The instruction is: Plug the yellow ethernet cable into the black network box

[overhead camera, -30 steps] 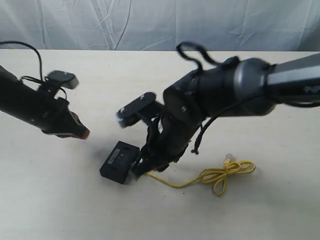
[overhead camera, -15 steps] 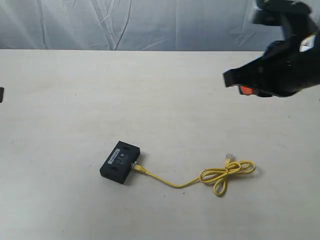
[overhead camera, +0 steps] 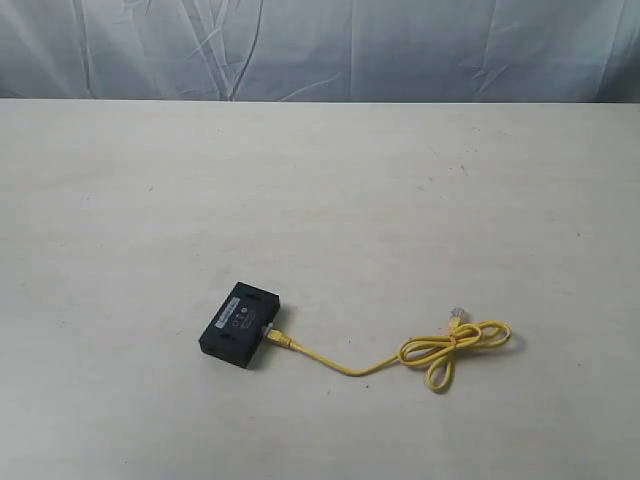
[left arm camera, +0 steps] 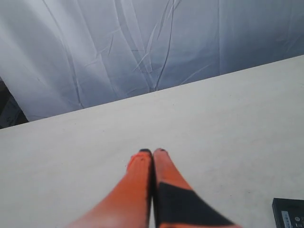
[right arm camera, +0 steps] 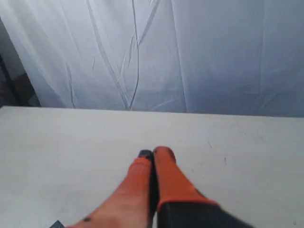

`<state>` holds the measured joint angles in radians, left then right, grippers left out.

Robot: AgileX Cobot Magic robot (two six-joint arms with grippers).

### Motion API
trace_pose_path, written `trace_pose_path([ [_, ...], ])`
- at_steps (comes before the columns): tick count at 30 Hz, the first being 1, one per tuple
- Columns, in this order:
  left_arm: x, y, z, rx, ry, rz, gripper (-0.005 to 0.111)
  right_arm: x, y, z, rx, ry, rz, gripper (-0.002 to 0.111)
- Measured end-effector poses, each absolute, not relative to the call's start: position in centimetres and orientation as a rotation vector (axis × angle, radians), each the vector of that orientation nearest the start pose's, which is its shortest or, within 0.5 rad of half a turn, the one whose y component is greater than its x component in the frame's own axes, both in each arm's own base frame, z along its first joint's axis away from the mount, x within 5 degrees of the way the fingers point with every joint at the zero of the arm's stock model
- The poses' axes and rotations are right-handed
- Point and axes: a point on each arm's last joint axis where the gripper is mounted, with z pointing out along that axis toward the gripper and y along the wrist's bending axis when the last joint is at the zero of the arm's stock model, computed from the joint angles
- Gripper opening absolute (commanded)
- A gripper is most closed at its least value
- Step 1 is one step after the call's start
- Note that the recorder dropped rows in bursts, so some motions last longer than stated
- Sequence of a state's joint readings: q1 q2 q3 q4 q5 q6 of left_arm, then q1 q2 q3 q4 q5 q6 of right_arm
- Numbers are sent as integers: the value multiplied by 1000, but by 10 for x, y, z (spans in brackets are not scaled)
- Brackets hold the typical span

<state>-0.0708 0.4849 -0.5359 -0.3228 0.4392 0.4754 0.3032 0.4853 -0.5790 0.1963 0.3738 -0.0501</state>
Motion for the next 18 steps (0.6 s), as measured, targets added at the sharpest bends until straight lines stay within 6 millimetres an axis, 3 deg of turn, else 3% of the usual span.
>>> trace_pose_path([
  [8, 99, -19, 320, 327, 1820, -46, 0, 49, 11, 355, -43, 1539, 218, 1],
  [13, 99, -19, 320, 327, 1820, -46, 0, 35, 8, 358, -28, 1477, 192, 1],
  [18, 99, -19, 320, 327, 1820, -46, 0, 34, 8, 358, -35, 1472, 173, 1],
])
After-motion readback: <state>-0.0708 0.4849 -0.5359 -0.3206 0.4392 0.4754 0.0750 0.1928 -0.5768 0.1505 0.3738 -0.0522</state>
